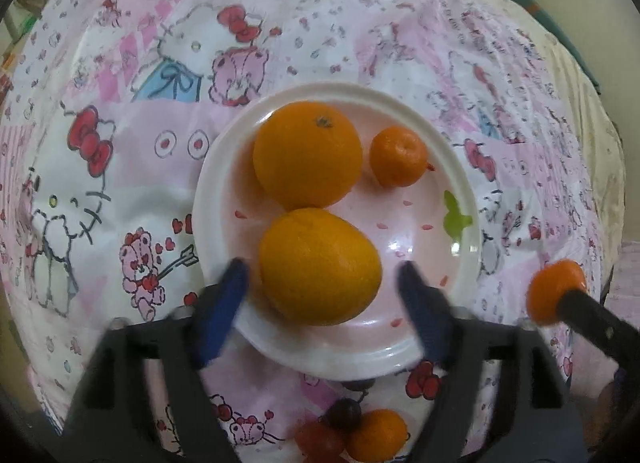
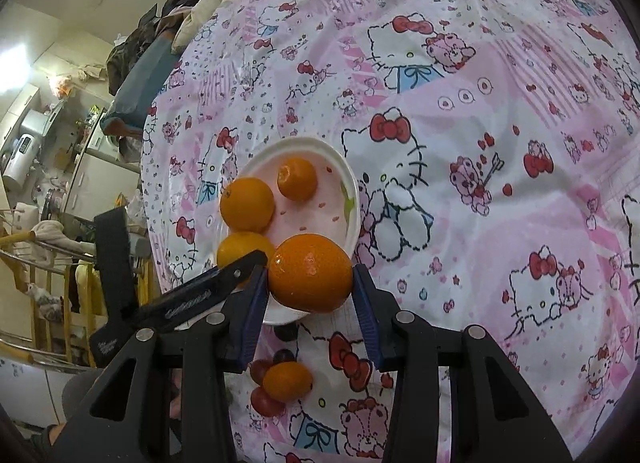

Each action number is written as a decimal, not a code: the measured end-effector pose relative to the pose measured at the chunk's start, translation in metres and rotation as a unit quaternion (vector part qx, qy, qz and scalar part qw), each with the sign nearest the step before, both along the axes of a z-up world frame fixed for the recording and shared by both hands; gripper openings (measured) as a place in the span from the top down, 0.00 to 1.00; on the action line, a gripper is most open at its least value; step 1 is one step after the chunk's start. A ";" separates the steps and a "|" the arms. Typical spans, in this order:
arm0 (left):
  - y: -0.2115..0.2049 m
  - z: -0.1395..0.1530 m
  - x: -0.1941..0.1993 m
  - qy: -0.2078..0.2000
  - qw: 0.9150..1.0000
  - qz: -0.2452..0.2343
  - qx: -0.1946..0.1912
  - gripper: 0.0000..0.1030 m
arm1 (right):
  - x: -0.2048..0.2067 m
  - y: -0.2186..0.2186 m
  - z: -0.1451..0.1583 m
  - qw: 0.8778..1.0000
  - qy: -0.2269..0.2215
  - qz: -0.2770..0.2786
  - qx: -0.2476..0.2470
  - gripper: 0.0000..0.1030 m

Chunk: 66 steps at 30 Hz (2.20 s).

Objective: Organize fruits
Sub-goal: 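Lower the orange onto the plate and open the left tool while the right tool carries its tangerine, then release the tangerine onto the plate by opening the right tool, then withdraw both tools from the plate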

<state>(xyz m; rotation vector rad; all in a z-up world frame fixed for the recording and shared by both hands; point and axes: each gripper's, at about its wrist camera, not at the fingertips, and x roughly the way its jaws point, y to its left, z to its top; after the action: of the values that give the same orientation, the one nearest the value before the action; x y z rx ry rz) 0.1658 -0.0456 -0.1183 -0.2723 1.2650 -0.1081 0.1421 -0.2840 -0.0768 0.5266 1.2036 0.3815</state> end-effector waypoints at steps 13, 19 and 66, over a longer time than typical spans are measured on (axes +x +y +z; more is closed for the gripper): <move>0.035 0.060 -0.042 -0.019 0.998 0.008 0.060 0.13 | 0.046 0.028 -0.016 0.999 0.009 0.041 -0.022 0.57; 0.051 0.068 -0.050 -0.028 0.997 0.018 0.072 0.13 | 0.062 0.057 -0.038 0.996 0.029 0.067 -0.041 0.57; 0.038 0.091 -0.080 -0.098 0.993 0.002 0.061 0.13 | -0.031 0.023 0.034 0.998 -0.058 0.035 -0.004 0.26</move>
<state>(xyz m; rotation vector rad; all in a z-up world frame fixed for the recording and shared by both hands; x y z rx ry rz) 0.0858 -0.0074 -0.0277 -0.1547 1.0712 -0.0532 0.1111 -0.2611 -0.0427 0.4503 1.1126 0.4600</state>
